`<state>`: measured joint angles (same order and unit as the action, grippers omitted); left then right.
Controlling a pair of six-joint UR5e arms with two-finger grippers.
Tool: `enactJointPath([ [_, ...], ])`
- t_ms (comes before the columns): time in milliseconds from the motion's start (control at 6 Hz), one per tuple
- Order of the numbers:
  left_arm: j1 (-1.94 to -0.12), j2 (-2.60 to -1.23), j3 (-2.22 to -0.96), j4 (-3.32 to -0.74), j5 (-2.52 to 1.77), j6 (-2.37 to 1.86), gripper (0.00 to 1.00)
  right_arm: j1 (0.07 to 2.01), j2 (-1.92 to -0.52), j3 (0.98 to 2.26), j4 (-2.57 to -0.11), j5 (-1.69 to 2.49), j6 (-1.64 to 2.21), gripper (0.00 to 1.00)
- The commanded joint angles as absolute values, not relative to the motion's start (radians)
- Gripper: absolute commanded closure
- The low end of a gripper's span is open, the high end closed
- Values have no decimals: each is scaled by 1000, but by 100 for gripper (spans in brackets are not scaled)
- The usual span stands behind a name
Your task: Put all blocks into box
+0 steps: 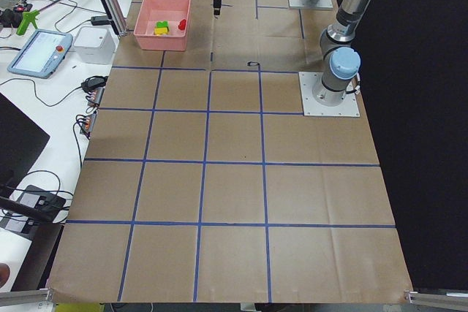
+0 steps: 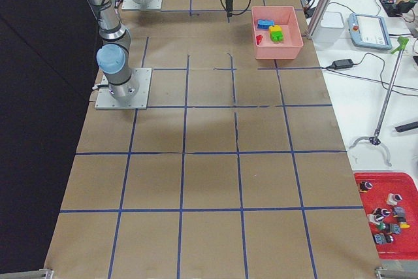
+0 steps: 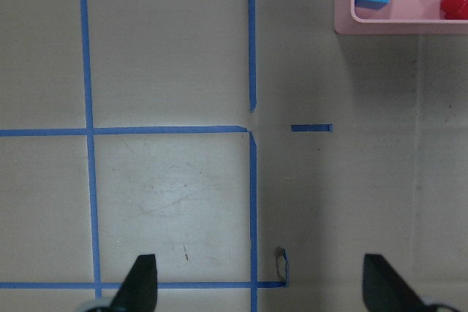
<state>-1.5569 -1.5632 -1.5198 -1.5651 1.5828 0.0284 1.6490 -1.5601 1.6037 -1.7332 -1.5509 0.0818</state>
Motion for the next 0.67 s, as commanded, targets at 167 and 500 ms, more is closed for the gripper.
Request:
enactJointPath([
  [167, -1555, -1552, -1525, -1566, 1583, 31, 1, 1649, -1560, 1609, -1733, -1551, 80, 0],
  [500, -1555, -1548, -1531, -1566, 1583, 31, 1, 1649, -1560, 1609, -1733, -1549, 83, 0],
])
